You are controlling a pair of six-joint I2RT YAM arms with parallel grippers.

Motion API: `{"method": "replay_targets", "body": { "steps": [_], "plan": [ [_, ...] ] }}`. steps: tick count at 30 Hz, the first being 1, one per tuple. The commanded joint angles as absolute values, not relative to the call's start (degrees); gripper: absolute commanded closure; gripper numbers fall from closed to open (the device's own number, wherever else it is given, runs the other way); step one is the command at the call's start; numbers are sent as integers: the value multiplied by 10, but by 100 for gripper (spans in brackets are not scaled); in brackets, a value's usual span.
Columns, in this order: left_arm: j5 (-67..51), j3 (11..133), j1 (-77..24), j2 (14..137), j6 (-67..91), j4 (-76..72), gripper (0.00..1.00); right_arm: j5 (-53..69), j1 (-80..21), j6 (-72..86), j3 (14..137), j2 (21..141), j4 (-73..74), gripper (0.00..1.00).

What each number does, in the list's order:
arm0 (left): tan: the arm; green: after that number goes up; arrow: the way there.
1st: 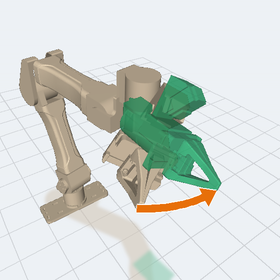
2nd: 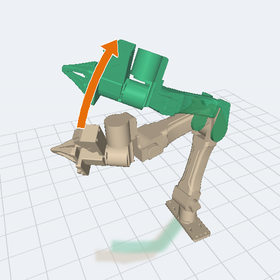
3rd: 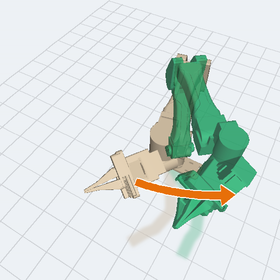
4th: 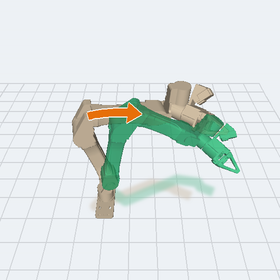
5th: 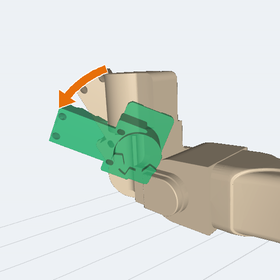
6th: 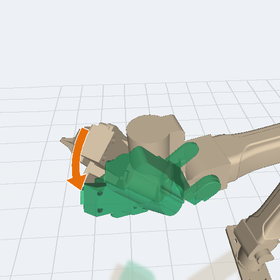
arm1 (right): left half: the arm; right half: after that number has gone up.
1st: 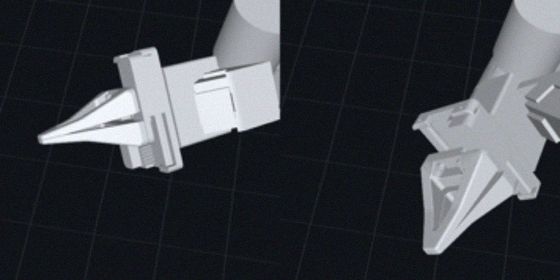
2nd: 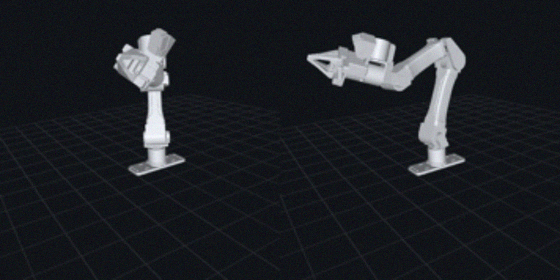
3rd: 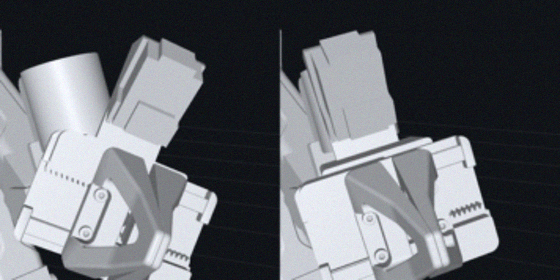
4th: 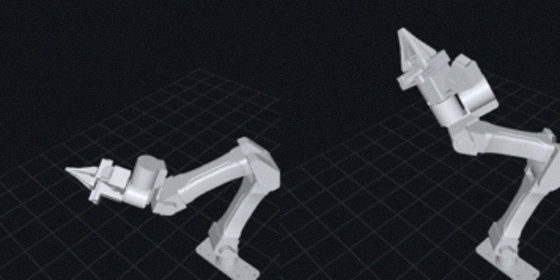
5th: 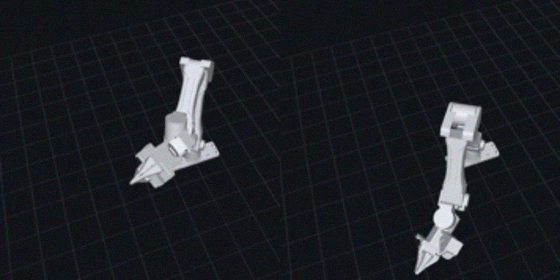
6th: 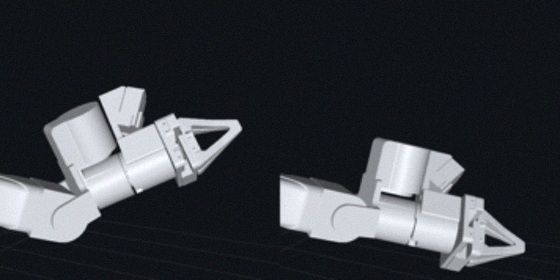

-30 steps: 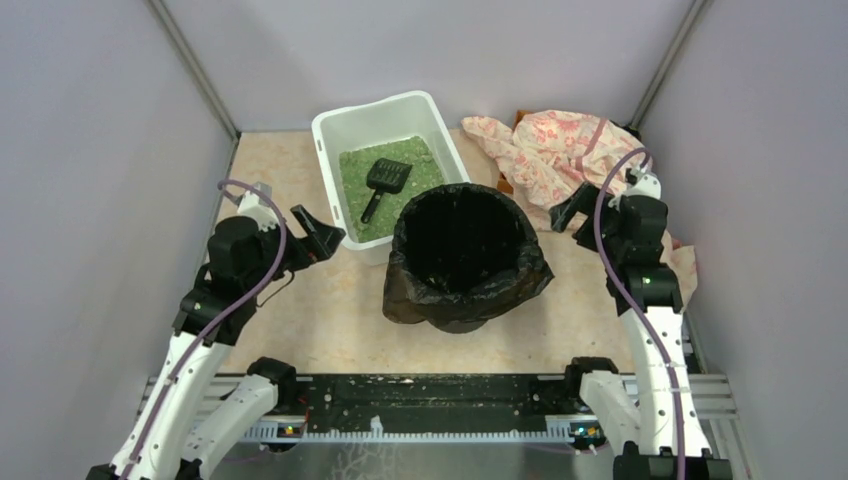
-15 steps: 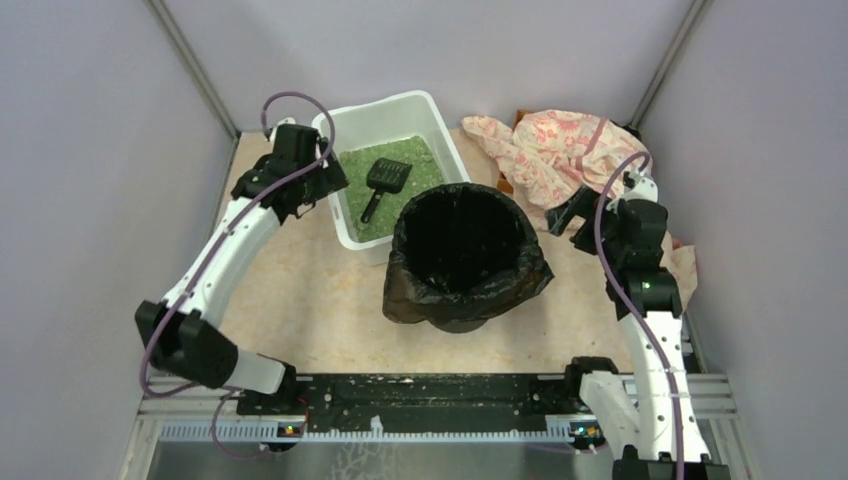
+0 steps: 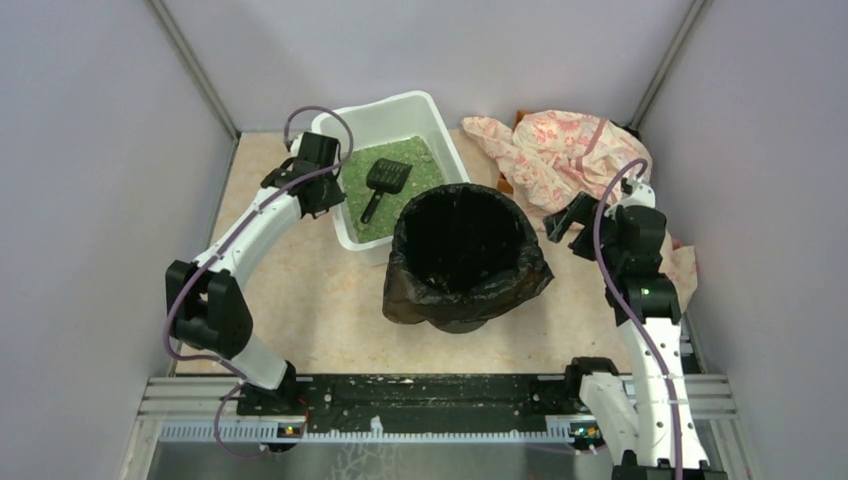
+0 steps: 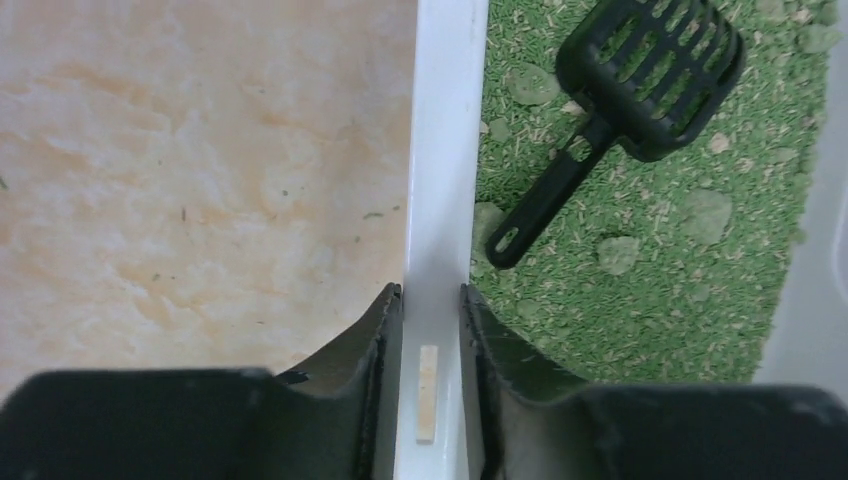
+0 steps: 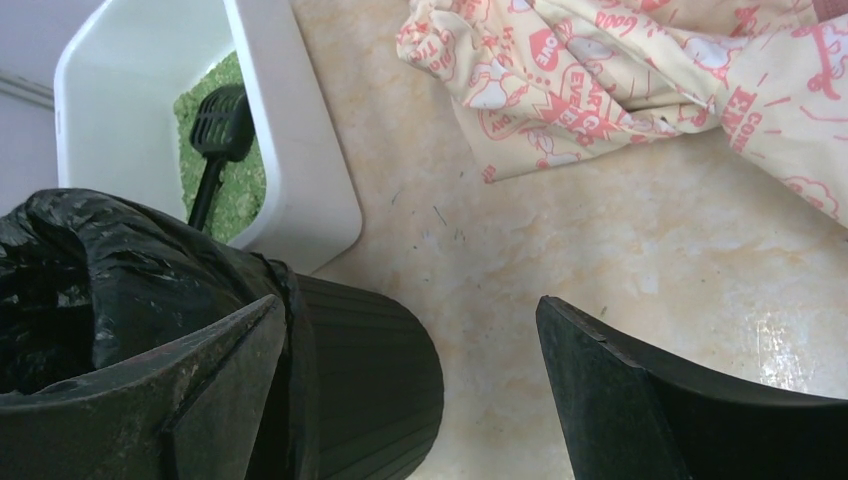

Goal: Clean the litter box

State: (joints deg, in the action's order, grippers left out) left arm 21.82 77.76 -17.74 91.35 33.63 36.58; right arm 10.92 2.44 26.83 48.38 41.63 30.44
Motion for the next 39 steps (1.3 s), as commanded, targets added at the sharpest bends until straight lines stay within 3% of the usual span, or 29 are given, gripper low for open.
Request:
{"method": "replay_targets", "body": {
  "steps": [1, 4, 6, 10, 11, 13, 16, 22, 30, 39],
  "plan": [
    [209, 747, -172, 930, 313, 379, 76, 125, 27, 275, 478, 406, 275, 4],
    [210, 750, -171, 931, 293, 380, 97, 126, 27, 274, 475, 402, 274, 4],
    [206, 751, -165, 934, 289, 384, 96, 126, 27, 272, 474, 400, 275, 4],
    [158, 750, -157, 945, 308, 393, 24, 125, 27, 270, 466, 399, 272, 4],
    [143, 747, -157, 947, 312, 389, 13, 125, 27, 270, 464, 399, 271, 4],
    [109, 746, -157, 948, 322, 388, 5, 130, 27, 271, 461, 399, 268, 4],
    [94, 740, -157, 925, 335, 385, 1, 130, 27, 272, 459, 399, 267, 4],
    [203, 783, -156, 868, 355, 451, 1, 126, 27, 266, 455, 393, 275, 4],
    [60, 720, -157, 804, 413, 320, 1, 129, 27, 268, 455, 393, 272, 4],
    [17, 672, -164, 913, 462, 262, 1, 126, 27, 255, 465, 394, 279, 4]
  ]
}}
